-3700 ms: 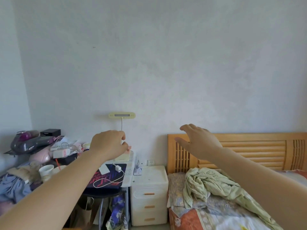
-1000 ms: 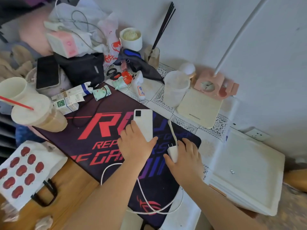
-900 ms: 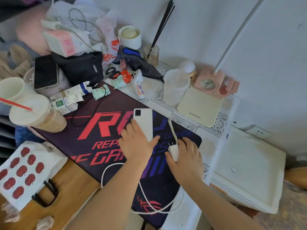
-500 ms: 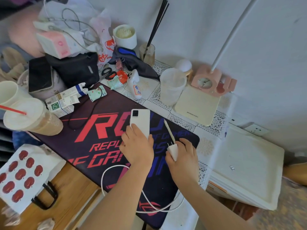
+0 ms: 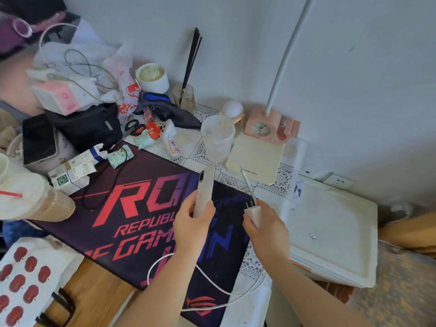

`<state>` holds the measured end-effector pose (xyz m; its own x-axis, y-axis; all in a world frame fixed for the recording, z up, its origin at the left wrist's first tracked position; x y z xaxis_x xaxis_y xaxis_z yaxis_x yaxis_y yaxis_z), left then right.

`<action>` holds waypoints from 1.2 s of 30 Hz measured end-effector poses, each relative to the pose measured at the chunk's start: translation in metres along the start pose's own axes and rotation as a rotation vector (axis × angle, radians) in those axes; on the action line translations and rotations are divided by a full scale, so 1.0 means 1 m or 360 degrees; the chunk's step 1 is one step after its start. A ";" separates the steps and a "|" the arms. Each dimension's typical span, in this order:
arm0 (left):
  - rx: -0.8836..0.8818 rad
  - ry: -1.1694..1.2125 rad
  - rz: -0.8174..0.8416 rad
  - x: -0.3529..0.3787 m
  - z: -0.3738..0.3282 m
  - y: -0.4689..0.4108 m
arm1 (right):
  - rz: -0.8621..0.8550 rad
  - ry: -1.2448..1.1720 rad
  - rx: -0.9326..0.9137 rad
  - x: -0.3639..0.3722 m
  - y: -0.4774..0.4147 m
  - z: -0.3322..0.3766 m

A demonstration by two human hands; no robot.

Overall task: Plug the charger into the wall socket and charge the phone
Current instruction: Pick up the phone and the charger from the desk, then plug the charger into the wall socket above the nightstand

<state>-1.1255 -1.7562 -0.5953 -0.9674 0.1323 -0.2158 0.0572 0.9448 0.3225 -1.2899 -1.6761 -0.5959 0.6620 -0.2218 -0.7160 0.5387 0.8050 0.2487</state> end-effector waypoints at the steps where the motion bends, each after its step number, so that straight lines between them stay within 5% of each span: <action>1: -0.0027 0.0168 0.0103 0.005 -0.001 0.004 | -0.0017 -0.0014 0.0012 -0.006 -0.001 -0.002; 13: -0.0707 0.1148 0.1167 0.096 -0.040 0.036 | -0.0332 -0.0023 0.0164 -0.096 0.007 -0.041; 19: -0.0753 0.1119 0.1608 0.139 -0.056 0.049 | -0.0545 0.0027 0.0244 -0.146 0.017 -0.070; 26: -0.0787 0.1079 0.1736 0.199 -0.075 0.066 | -0.0677 0.0143 0.0327 -0.195 0.011 -0.113; 36: -0.0739 0.0587 0.1438 0.283 -0.080 0.065 | -0.0743 0.0106 0.0219 -0.269 -0.044 -0.170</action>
<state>-1.4153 -1.6817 -0.5613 -0.6333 0.5514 0.5431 0.7629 0.3267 0.5579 -1.5801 -1.5589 -0.5252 0.3013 -0.5023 -0.8105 0.8368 0.5468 -0.0277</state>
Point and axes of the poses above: each hand's wrist, its own y-axis away from the middle knuckle, its own x-axis out of the palm, z = x × y, the point moved 4 cm from there along -y, towards the middle knuckle, and after that the axes turned 6 degrees about z, right-handed, at the moved point
